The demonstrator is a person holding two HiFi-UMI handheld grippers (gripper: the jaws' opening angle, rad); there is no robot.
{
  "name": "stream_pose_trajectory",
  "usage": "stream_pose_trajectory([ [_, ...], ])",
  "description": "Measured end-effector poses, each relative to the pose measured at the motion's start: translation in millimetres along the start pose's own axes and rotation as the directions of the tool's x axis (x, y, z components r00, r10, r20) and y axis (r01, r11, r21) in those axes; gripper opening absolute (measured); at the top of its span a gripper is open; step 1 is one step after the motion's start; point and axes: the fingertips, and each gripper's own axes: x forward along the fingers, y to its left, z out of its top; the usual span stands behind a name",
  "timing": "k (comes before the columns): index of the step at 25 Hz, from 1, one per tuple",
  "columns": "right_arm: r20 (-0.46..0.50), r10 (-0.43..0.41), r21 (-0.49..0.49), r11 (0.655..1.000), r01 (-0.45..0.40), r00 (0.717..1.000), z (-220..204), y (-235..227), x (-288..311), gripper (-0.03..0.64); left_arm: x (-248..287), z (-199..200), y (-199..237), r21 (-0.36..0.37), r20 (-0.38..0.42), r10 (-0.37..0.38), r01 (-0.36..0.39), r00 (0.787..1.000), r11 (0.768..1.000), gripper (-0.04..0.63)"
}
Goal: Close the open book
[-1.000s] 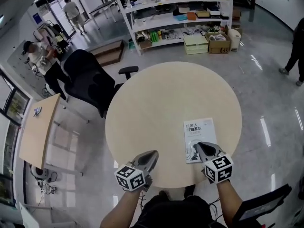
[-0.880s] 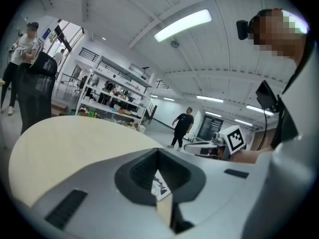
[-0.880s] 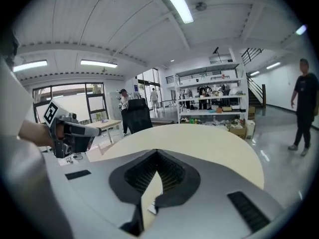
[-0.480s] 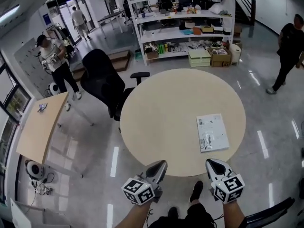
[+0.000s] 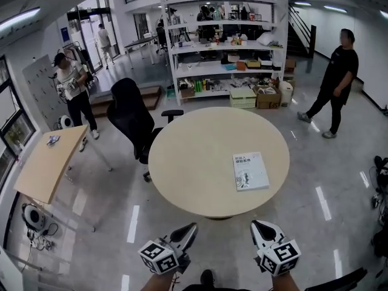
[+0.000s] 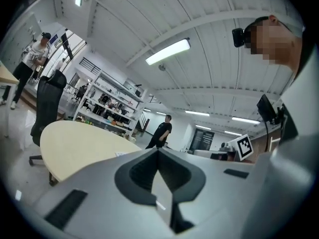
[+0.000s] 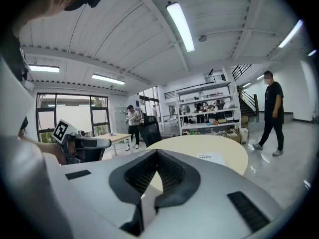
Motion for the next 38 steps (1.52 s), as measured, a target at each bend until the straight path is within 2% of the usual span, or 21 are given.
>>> stream_pose_trajectory([
  [8,0.009,0.071,-0.016,0.997,-0.071,0.997,-22.4,26.5,-133.7,-0.002,-44.9,-26.3,-135.3,0.079,0.049,0.004,-0.008,0.999,0.997,-0.014],
  [10,0.007,0.064,-0.02,0.998,-0.064,0.998,-26.6,30.7,-165.1,-0.002,-61.2,-33.0,-165.1,0.088,0.048,0.007,-0.012,0.999,0.996,-0.014],
  [14,0.018,0.046,0.028,0.999,-0.046,0.999,-32.7,47.4,-211.7,-0.002,-96.3,-28.6,-215.6,0.116,0.061,-0.041,0.034,0.997,0.993,-0.014],
  [20,0.067,0.056,0.033,0.998,-0.058,0.996,-42.3,98.7,-259.4,-0.002,-163.2,-43.3,-253.0,0.166,0.036,-0.014,0.007,0.999,0.986,-0.014],
  [25,0.076,-0.005,0.023,1.0,0.003,0.997,-67.7,164.9,-308.9,-0.002,-239.7,-78.7,-284.2,0.201,0.016,-0.071,0.066,0.997,0.977,-0.014],
  [30,0.058,-0.048,0.065,0.997,0.045,0.997,-96.0,228.6,-348.5,-0.002,-308.3,-108.6,-314.4,0.198,-0.054,-0.136,0.144,0.989,0.97,-0.014],
  [34,0.061,-0.052,0.048,0.998,0.049,0.997,-92.6,271.7,-387.5,-0.002,-345.5,-113.8,-340.8,0.188,-0.056,-0.149,0.157,0.987,0.97,-0.014],
  [38,0.068,-0.06,0.058,0.997,0.056,0.996,-98.9,288.7,-427.7,-0.002,-366.5,-127.6,-369.3,0.182,-0.057,-0.146,0.154,0.988,0.971,-0.014],
])
